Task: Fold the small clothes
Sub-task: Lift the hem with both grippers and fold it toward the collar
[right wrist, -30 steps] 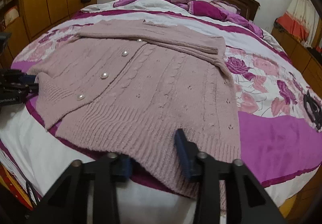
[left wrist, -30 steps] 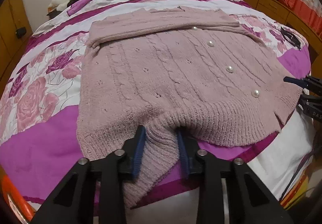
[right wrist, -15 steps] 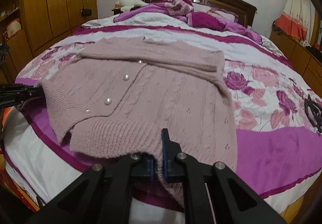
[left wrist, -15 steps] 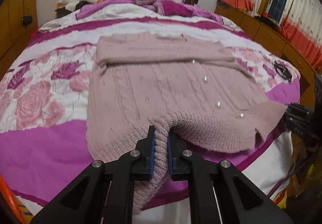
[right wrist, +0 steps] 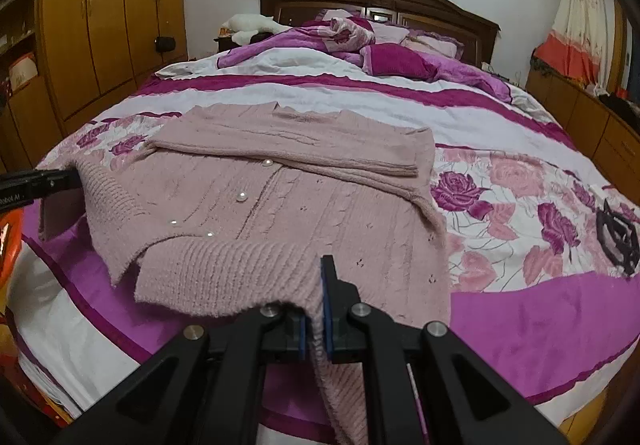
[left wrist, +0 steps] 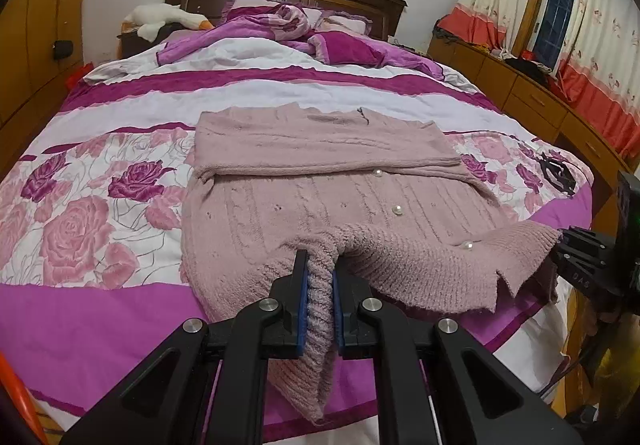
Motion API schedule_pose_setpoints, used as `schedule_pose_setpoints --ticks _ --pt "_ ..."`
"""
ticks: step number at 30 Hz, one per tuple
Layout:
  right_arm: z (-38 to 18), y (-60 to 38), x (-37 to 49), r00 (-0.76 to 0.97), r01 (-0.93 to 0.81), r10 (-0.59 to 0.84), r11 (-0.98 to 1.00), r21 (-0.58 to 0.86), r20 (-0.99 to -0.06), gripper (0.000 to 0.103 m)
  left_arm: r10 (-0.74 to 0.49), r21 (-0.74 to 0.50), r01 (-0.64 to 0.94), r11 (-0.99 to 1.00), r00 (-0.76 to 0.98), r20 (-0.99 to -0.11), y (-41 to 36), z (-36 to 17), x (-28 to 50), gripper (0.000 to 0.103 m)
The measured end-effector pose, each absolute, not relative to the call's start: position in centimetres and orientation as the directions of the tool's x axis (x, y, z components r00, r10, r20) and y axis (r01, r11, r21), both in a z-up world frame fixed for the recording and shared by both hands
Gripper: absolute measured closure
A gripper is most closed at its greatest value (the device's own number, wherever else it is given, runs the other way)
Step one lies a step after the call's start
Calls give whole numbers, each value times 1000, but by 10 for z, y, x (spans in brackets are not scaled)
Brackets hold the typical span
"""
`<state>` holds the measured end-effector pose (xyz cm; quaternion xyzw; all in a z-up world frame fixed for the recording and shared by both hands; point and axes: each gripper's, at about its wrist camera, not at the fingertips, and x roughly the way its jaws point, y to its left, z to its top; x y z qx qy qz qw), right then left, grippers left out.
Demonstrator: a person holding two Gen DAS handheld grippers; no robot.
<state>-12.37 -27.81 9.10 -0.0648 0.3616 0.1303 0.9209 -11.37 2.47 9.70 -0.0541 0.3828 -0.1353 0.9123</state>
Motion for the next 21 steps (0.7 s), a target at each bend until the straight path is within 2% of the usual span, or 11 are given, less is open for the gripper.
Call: schedule_pose_setpoints --ticks 9,21 --pt "90 -280 -124 709 -277 191 961 -18 -679 97 -285 -211 191 959 668 -688 25 95 -111 103" --pt "105 -278 -114 742 -250 185 968 -9 -645 97 -285 -219 186 958 703 -651 25 111 -104 103"
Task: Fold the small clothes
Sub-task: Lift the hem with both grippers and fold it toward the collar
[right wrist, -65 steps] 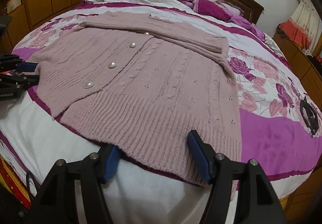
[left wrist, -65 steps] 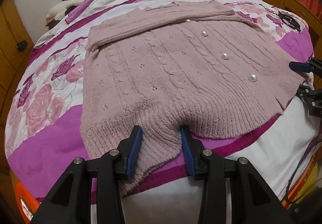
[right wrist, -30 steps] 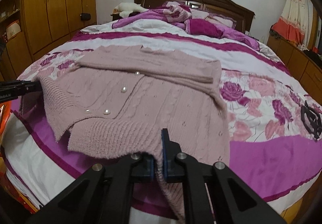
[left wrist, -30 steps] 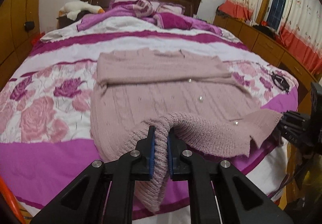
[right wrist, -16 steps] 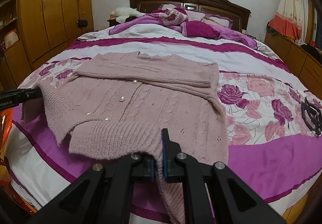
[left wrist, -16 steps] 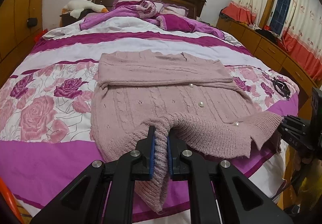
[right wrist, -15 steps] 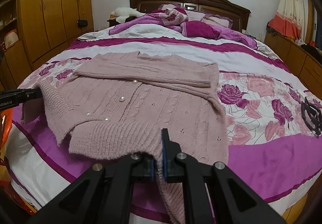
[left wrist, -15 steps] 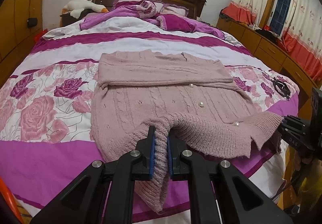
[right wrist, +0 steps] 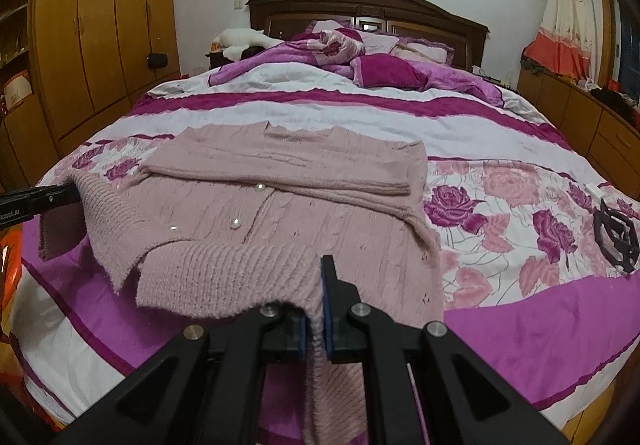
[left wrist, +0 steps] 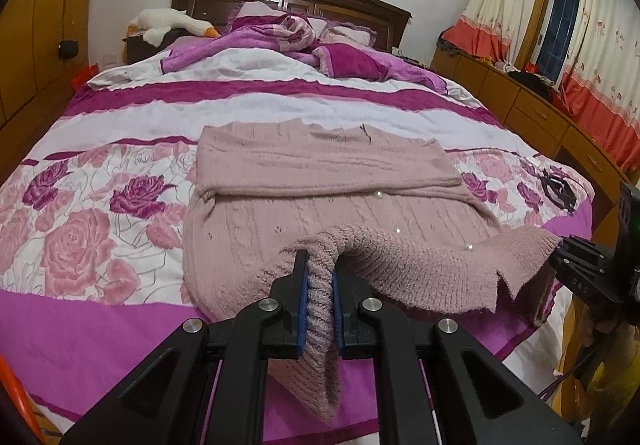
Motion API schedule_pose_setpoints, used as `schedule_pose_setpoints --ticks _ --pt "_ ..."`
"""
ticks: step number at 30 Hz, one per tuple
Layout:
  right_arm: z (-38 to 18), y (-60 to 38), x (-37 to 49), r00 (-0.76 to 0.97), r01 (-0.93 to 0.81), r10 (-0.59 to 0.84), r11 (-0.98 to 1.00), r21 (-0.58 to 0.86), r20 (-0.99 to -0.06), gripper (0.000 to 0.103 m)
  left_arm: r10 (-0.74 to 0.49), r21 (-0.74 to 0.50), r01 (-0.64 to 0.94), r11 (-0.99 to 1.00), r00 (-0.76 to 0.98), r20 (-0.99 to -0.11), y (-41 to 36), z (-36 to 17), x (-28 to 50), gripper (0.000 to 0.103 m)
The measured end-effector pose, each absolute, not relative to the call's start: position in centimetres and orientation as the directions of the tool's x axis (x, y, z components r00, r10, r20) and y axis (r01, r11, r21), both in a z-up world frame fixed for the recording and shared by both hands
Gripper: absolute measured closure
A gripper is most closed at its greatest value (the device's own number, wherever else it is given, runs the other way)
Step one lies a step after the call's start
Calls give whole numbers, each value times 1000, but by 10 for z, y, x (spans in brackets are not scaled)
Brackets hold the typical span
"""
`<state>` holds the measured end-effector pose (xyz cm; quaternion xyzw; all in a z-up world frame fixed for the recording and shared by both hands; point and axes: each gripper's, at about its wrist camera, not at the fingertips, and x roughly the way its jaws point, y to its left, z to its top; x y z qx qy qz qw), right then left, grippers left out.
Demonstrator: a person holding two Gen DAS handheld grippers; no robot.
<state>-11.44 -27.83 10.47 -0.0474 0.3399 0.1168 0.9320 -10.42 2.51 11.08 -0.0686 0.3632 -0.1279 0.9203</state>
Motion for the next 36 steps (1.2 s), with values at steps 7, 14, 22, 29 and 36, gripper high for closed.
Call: schedule_pose_setpoints --ticks 7,14,22,29,36 --pt "110 -280 -104 757 -232 182 973 3 -627 97 -287 -229 180 957 719 -633 22 118 -95 103" --pt "117 -282 -90 773 -211 176 977 13 -610 97 -288 -237 177 955 740 -608 21 126 -85 103" --pt "130 -278 -72 799 -197 164 980 6 -578 97 -278 -241 165 956 767 -578 23 138 -64 103" --pt "149 -273 -45 827 -186 146 982 -19 -543 97 -271 -236 166 957 799 -536 24 158 -37 103" --pt "163 -268 -5 843 -177 126 983 -49 -524 97 -259 -219 168 961 823 -505 20 170 5 103"
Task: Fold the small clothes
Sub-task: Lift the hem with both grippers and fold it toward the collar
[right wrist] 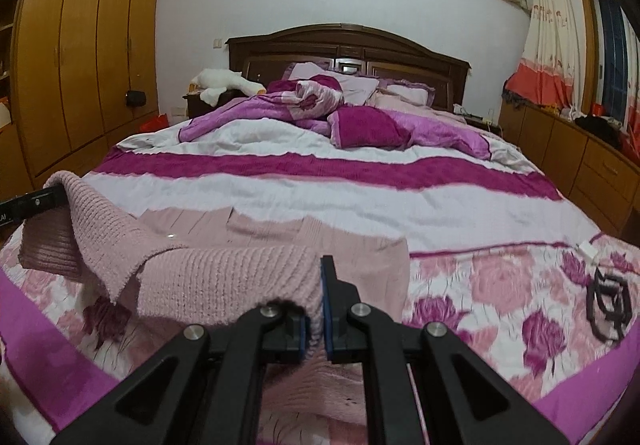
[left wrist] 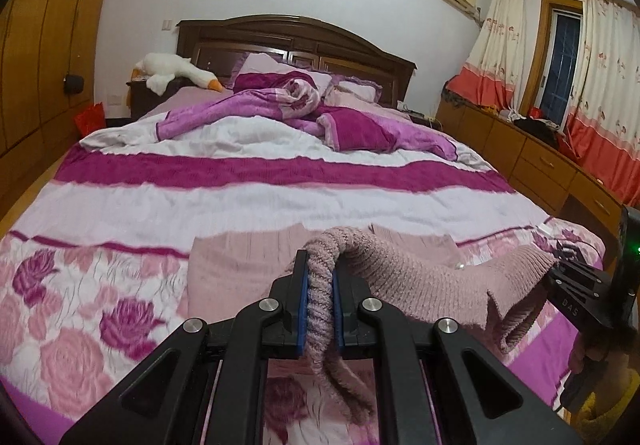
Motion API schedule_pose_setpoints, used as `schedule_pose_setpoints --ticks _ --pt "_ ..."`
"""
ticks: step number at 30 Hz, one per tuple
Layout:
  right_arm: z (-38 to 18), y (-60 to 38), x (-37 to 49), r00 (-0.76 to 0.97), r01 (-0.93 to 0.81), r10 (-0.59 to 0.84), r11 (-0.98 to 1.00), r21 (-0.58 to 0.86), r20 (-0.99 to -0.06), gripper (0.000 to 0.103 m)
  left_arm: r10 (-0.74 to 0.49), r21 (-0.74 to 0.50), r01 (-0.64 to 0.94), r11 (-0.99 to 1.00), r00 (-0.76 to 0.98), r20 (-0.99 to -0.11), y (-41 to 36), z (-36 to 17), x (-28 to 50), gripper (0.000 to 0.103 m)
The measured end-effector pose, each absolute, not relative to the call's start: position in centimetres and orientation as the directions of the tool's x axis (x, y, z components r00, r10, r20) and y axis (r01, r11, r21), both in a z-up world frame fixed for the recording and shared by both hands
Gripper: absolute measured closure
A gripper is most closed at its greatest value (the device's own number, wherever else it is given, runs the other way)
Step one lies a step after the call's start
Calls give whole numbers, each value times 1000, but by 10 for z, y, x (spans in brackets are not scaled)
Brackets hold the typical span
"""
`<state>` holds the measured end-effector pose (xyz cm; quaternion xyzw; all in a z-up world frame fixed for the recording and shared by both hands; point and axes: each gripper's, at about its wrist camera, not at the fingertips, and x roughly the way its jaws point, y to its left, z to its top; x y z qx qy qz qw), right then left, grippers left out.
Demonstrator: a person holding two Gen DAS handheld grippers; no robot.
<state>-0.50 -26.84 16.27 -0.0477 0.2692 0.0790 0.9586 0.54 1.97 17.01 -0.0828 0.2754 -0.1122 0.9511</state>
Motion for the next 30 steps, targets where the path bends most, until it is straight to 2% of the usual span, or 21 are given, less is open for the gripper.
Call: schedule_pose_setpoints --ticks 11,16,23,30 --pt "145 -253 85 825 -164 83 982 -97 -559 97 -198 -181 114 977 803 -562 17 140 93 103" --pt "111 -251 127 783 -166 71 981 -98 -618 97 -191 -193 88 977 759 -622 19 106 134 103" --pt "60 -248 169 722 -175 38 976 -129 -691 97 -154 -150 68 986 694 -703 15 57 177 103" --pt "23 -252 186 684 -175 38 978 -114 -728 97 -161 -177 39 984 630 -759 19 18 197 103"
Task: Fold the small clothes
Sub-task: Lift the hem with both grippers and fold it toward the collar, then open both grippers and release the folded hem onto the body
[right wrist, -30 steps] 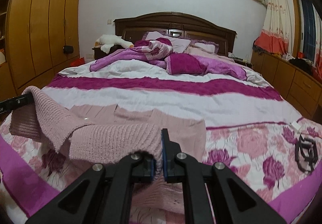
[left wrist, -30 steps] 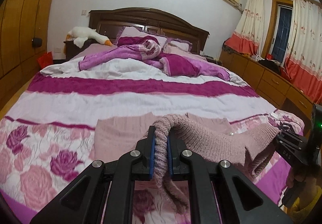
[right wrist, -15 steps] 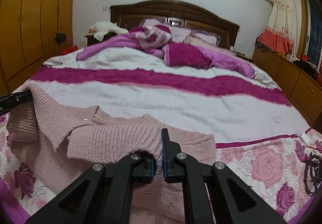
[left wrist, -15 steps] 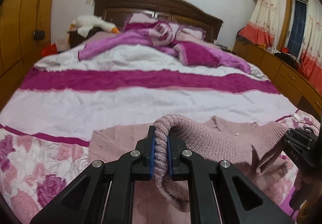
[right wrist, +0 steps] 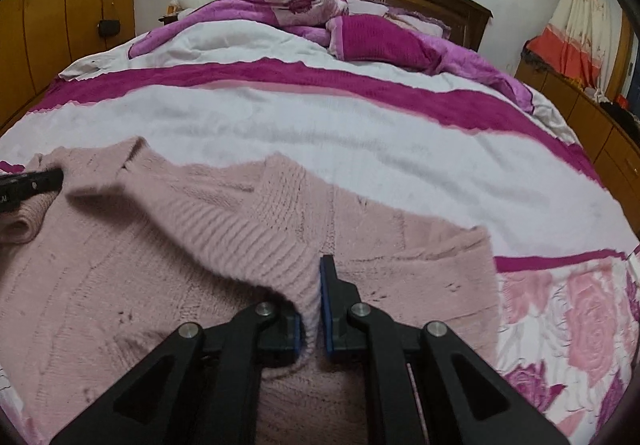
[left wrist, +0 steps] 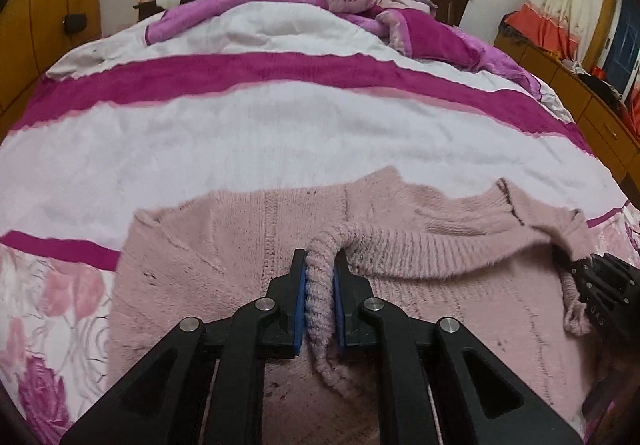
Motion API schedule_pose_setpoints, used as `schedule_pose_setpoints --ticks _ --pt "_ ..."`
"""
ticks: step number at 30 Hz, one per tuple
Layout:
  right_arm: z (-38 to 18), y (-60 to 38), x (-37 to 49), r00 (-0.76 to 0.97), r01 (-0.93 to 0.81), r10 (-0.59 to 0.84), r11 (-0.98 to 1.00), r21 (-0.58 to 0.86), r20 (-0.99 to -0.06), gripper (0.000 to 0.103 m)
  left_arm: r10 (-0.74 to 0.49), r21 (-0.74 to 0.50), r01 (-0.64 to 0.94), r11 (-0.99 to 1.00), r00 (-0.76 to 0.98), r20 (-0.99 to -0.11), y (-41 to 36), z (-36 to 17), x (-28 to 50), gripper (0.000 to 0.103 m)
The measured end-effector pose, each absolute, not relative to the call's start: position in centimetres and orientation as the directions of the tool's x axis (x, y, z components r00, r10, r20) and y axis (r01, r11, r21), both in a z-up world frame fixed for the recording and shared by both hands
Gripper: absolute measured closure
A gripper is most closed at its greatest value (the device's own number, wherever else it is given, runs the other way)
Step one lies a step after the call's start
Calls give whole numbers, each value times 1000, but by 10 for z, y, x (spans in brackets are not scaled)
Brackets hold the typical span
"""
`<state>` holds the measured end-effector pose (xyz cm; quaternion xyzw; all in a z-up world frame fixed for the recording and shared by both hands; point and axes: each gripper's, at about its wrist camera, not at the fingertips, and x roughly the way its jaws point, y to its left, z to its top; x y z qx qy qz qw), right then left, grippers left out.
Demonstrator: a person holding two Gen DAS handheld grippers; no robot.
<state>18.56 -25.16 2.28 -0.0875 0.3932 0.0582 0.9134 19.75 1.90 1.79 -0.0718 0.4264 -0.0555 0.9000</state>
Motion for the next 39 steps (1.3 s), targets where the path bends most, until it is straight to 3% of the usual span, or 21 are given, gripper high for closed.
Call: schedule_pose_setpoints --ticks 6,8,10,14,23,31,39 --pt "24 -260 187 678 -167 68 984 -63 -732 83 -168 -180 43 983 614 -771 22 25 196 103" --pt "29 -268 185 680 -146 76 989 -34 -730 65 -170 -179 47 983 605 -778 23 31 195 103" --pt "35 -275 181 681 -137 92 991 -2 -727 57 -171 -177 50 983 598 -783 25 40 191 101" --pt "53 -286 168 679 -147 128 988 37 -723 56 -181 -181 60 982 599 -780 31 61 178 95" --pt "77 -285 140 656 -199 164 979 41 -736 55 -210 -189 99 977 608 -765 37 88 140 93" --pt "95 -282 120 652 -228 177 973 31 -737 52 -224 -161 160 974 559 -799 29 76 122 93" --pt "69 -253 104 586 -334 193 942 -18 -787 52 -236 -107 271 956 502 -832 2 57 125 93"
